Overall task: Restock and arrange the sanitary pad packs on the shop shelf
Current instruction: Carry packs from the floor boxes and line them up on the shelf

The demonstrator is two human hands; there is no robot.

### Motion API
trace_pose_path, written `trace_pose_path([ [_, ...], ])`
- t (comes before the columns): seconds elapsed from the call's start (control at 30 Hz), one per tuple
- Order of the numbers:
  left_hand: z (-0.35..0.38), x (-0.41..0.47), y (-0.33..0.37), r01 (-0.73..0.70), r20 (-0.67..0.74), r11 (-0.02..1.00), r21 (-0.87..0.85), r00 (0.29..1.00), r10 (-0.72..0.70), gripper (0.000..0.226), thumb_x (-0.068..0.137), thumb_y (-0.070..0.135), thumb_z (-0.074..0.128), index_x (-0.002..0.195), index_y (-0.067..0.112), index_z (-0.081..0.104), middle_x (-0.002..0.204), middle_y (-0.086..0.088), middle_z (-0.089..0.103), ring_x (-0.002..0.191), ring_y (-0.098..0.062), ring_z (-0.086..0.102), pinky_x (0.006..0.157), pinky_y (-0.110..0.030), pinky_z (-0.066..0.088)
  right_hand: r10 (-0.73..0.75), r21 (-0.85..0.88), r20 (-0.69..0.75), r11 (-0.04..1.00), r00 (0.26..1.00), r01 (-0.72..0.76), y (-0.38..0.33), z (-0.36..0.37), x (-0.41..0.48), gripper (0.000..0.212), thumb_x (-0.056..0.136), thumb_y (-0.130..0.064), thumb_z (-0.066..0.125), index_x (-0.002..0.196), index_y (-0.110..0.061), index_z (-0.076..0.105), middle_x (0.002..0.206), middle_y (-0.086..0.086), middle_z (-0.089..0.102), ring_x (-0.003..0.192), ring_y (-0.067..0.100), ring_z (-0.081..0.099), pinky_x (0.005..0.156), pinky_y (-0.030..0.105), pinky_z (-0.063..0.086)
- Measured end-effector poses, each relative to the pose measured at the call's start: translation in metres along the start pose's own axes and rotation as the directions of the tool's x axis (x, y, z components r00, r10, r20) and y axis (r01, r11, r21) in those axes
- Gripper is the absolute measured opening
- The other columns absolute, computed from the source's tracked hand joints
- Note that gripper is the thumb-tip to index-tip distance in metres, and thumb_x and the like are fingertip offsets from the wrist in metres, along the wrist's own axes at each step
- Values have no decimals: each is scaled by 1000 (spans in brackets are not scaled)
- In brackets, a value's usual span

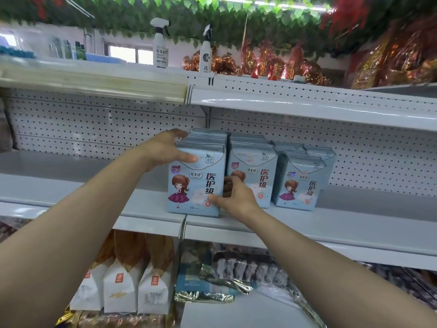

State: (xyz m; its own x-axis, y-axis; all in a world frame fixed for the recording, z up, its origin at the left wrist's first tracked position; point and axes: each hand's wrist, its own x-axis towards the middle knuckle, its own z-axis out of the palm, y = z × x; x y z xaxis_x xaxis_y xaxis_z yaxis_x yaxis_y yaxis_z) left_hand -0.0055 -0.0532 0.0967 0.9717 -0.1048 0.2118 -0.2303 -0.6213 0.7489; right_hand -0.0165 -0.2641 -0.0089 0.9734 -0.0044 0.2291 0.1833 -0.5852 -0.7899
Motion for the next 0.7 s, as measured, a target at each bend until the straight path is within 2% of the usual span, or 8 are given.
trace_pose_path([
  [0.13, 20, -14, 33, -94, -200, 981, 169, 971, 128, 83, 77, 34, 85, 148, 24, 44, 149, -9, 45, 136, -30, 40, 105, -35, 39, -71, -133, -59, 989, 996, 63, 0, -31, -12, 69, 82, -32, 83, 140, -16, 49, 124, -1, 62, 110, 20, 64, 97, 34, 51],
  [0.23, 49, -24, 61, -107, -243, 969, 223, 957, 162, 79, 81, 37, 82, 147, 18, 44, 146, -15, 44, 141, -34, 28, 111, -46, 33, -92, -238, -125, 969, 988, 61, 5, -74, -23, 65, 85, -34, 80, 140, -17, 50, 128, 1, 59, 115, 22, 60, 97, 37, 51],
  [0.3, 75, -32, 84, -133, -249, 959, 251, 948, 197, 76, 83, 35, 80, 146, 15, 43, 146, -17, 42, 142, -35, 26, 114, -48, 30, -96, -303, -164, 952, 982, 43, 12, -109, -33, 68, 84, -37, 80, 141, -17, 48, 133, 5, 59, 113, 24, 61, 95, 41, 52],
  [0.4, 119, -44, 126, -212, -210, 948, 237, 941, 263, 73, 84, 27, 79, 147, 20, 42, 145, -13, 41, 141, -33, 26, 116, -47, 29, -109, -387, -231, 922, 967, 12, 27, -168, -57, 68, 85, -37, 79, 142, -21, 47, 135, 5, 58, 106, 19, 62, 93, 36, 51],
  [0.57, 206, -68, 200, -349, -98, 907, 234, 920, 379, 72, 82, 24, 80, 145, 24, 45, 147, -11, 40, 139, -34, 26, 114, -42, 27, -121, -595, -300, 799, 946, -86, 59, -278, -115, 69, 87, -33, 77, 146, -24, 43, 137, 10, 53, 125, 29, 51, 96, 40, 49],
  [0.7, 281, -93, 261, -434, -21, 866, 247, 892, 452, 72, 82, 21, 79, 145, 23, 45, 146, -10, 40, 137, -33, 28, 111, -40, 28, -122, -712, -322, 685, 939, -155, 92, -359, -170, 72, 87, -29, 78, 149, -28, 40, 141, 9, 49, 136, 29, 38, 95, 43, 49],
])
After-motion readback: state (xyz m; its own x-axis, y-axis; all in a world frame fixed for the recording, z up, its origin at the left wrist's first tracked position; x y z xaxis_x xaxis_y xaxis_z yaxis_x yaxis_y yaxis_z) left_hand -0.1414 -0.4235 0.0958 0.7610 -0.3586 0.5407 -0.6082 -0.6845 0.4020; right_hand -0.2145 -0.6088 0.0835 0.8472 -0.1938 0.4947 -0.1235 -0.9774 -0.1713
